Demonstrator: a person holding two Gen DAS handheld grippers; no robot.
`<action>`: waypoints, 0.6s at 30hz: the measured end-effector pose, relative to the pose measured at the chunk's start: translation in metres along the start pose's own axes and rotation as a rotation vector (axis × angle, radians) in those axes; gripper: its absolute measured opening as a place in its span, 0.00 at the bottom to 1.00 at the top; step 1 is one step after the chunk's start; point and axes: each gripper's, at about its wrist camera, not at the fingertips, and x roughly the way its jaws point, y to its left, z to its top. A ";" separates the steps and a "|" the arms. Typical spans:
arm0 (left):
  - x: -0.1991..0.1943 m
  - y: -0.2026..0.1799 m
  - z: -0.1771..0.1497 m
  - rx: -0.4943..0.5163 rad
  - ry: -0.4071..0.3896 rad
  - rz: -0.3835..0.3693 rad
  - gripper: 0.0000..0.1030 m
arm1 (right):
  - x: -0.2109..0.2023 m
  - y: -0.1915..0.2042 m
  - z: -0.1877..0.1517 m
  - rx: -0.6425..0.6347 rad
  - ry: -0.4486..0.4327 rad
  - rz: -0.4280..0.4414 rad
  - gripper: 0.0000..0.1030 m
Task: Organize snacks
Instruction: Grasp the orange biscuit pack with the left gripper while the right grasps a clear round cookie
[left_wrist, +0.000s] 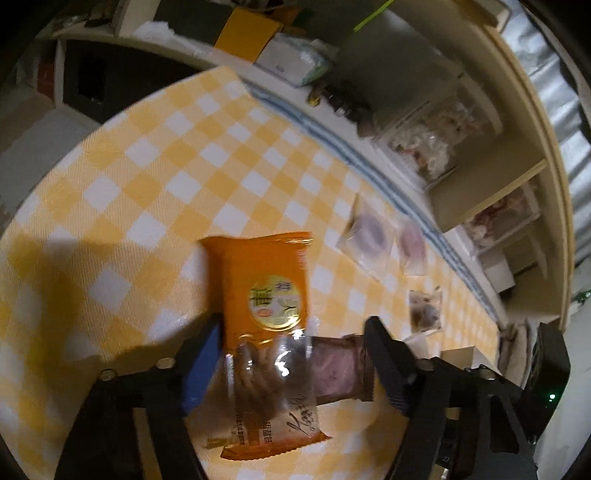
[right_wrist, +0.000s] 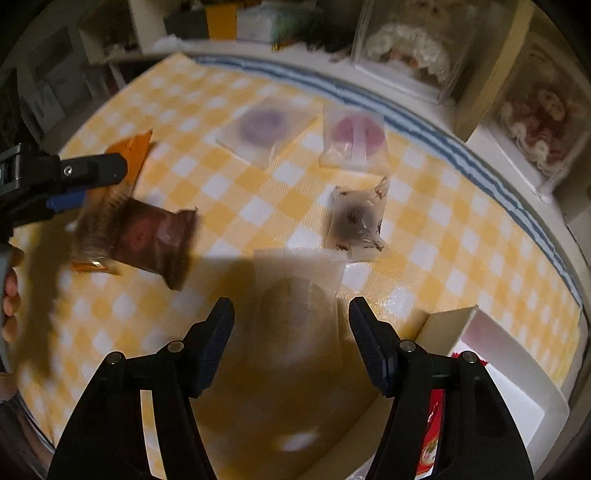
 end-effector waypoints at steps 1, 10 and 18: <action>0.001 -0.001 0.001 0.004 0.001 0.013 0.61 | 0.003 0.000 -0.001 -0.003 0.013 0.010 0.62; 0.002 -0.023 -0.011 0.157 0.015 0.154 0.41 | 0.006 0.003 -0.008 0.027 0.010 0.046 0.46; -0.012 -0.022 -0.022 0.167 -0.015 0.107 0.34 | -0.020 0.011 -0.020 0.106 -0.059 0.065 0.44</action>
